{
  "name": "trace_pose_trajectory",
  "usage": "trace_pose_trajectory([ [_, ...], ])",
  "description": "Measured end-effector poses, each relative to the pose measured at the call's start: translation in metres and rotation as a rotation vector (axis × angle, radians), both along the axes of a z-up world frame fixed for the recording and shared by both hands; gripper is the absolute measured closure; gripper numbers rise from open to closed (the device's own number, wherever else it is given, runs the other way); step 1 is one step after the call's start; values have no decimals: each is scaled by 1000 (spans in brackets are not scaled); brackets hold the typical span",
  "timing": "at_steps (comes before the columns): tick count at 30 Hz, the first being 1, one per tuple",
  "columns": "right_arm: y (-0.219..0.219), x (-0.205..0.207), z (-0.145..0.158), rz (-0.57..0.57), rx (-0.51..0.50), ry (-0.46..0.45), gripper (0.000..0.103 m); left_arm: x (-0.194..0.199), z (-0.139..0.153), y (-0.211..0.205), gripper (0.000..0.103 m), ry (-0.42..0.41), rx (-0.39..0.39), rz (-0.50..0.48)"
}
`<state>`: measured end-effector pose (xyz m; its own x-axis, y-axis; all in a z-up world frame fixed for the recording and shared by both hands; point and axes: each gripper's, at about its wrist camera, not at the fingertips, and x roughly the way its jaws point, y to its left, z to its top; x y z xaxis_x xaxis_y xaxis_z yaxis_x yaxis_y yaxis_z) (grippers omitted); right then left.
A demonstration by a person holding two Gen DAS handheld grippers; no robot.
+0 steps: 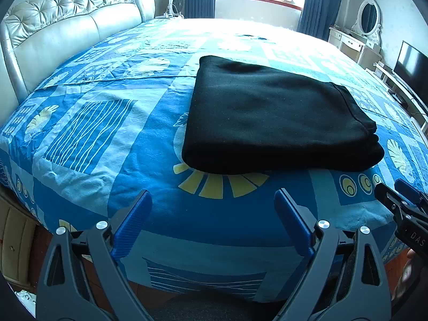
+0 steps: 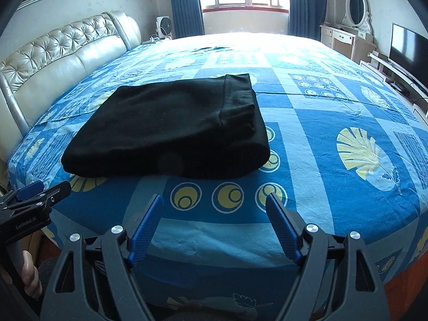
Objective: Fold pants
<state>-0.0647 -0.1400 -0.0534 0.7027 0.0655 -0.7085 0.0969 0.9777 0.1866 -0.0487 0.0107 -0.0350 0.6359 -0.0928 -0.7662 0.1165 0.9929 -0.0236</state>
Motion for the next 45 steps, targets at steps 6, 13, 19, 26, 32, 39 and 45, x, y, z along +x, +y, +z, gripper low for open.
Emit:
trace_pose_trajectory([
  [6, -1, 0, -2, -8, 11, 7, 25, 1, -2, 1, 10, 11, -4, 14],
  [13, -2, 0, -2, -16, 22, 9, 25, 4, -3, 5, 10, 19, -4, 24],
  [19, -2, 0, -2, -20, 23, 10, 25, 4, -3, 6, 10, 18, 4, 29],
  [26, -3, -1, -2, -22, 20, 7, 25, 3, -2, 6, 10, 13, 11, 31],
  [32, -3, -1, -2, -19, 16, 7, 25, 2, 0, 4, 10, 8, 21, 33],
  [39, 1, -1, -1, -15, 5, 7, 25, 2, 2, 4, 10, 4, 22, 32],
  [45, 1, -1, 0, -14, 4, 7, 25, 2, 2, 3, 10, 5, 28, 33],
])
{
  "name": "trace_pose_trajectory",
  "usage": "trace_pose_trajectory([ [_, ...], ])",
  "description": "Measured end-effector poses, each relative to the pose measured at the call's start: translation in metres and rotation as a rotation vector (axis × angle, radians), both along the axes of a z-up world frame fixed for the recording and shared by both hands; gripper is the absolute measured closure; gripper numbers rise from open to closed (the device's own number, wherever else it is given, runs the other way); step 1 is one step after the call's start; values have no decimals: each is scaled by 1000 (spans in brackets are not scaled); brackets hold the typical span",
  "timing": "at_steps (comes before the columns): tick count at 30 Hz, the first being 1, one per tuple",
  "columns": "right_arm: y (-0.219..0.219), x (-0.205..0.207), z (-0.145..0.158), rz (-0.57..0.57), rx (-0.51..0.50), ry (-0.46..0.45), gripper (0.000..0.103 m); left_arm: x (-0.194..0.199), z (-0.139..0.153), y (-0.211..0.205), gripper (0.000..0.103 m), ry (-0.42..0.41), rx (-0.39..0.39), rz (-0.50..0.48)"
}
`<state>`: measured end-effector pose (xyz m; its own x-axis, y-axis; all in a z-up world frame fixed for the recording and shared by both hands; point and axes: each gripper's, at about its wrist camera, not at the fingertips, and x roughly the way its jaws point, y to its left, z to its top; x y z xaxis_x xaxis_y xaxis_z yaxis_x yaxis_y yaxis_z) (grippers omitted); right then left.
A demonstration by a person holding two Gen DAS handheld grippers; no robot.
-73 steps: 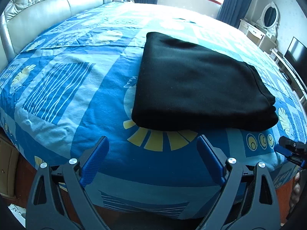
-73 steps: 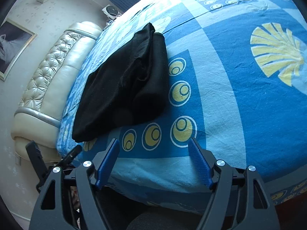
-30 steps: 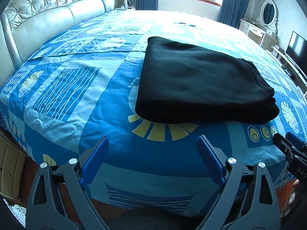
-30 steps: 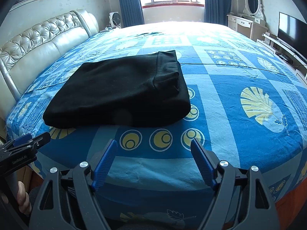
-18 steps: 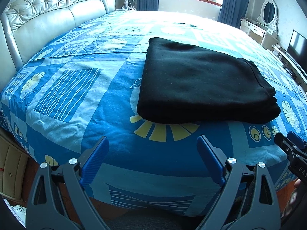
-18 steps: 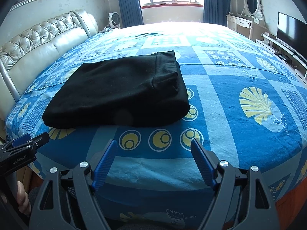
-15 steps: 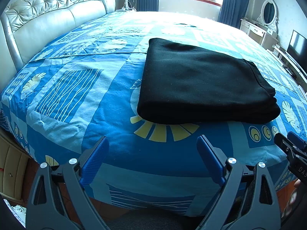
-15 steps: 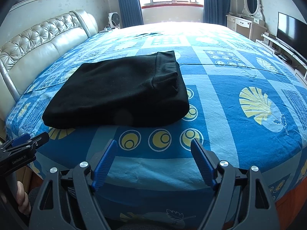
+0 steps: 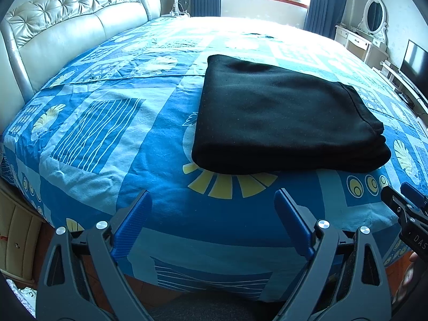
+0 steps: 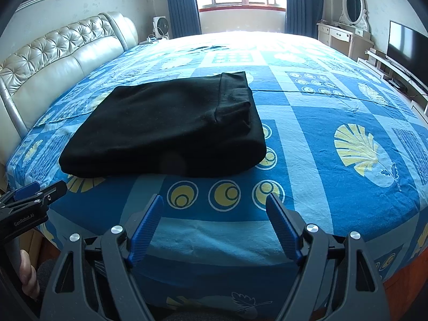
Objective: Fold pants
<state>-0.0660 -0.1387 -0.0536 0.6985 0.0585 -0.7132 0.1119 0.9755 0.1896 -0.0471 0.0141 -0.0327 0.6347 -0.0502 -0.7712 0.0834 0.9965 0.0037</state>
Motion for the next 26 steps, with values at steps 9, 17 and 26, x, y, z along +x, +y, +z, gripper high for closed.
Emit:
trace_pose_trajectory([
  [9, 2, 0, 1, 6, -9, 0, 25, -1, 3, -3, 10, -15, 28, -5],
  [17, 3, 3, 1, 25, -5, 10, 25, 9, 17, -5, 2, -9, 71, -34],
  [26, -22, 54, 32, 92, -12, -48, 25, 80, 41, 39, 2, -91, 90, 49],
])
